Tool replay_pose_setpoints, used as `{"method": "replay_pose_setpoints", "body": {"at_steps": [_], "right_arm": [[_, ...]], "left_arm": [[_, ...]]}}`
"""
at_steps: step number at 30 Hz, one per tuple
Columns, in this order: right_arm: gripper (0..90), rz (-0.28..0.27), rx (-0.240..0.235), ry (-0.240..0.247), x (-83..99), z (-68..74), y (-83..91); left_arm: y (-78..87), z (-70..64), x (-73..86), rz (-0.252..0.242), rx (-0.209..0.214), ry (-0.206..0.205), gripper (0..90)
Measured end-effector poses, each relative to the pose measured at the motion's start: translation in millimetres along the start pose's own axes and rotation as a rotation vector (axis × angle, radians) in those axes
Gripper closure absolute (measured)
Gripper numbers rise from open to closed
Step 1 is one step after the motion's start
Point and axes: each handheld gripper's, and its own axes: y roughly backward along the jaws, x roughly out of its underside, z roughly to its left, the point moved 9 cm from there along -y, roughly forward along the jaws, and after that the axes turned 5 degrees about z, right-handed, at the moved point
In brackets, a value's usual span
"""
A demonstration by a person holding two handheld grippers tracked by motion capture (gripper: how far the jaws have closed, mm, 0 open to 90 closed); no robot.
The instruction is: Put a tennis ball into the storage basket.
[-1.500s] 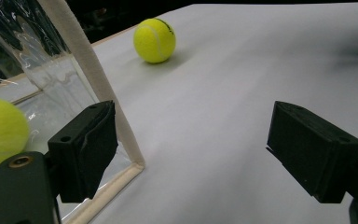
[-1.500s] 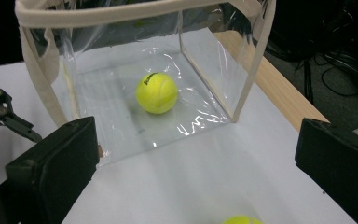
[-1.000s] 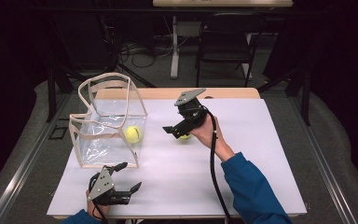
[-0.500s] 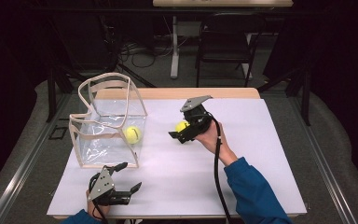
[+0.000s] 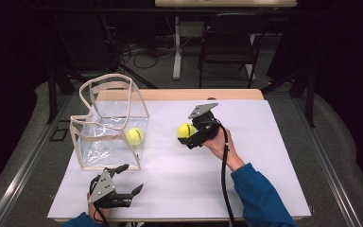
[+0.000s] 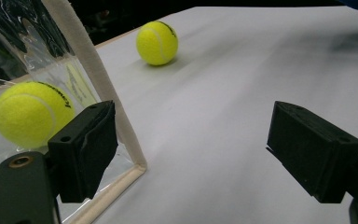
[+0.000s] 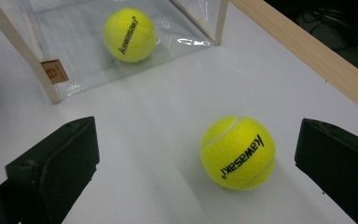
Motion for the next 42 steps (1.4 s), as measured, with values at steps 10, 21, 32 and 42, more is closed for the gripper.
{"method": "replay_pose_setpoints", "body": {"at_steps": [10,21,32,42], "right_arm": [[0.0,0.024,0.024,-0.034,14.6,-15.0,-9.4],[0.0,0.045,0.039,-0.054,20.1,-25.7,-24.3],[0.0,0.067,0.043,-0.067,23.0,-31.0,-39.7],[0.0,0.083,0.061,-0.075,21.1,-38.4,-52.5]], "left_arm": [[-0.7,-0.6,0.6,0.004,0.006,0.004,16.0],[-1.6,-0.6,0.9,0.006,0.009,0.003,16.0],[-1.9,-0.9,1.1,0.006,0.013,0.004,16.0],[-2.1,-1.7,0.9,0.007,0.015,0.003,16.0]]}}
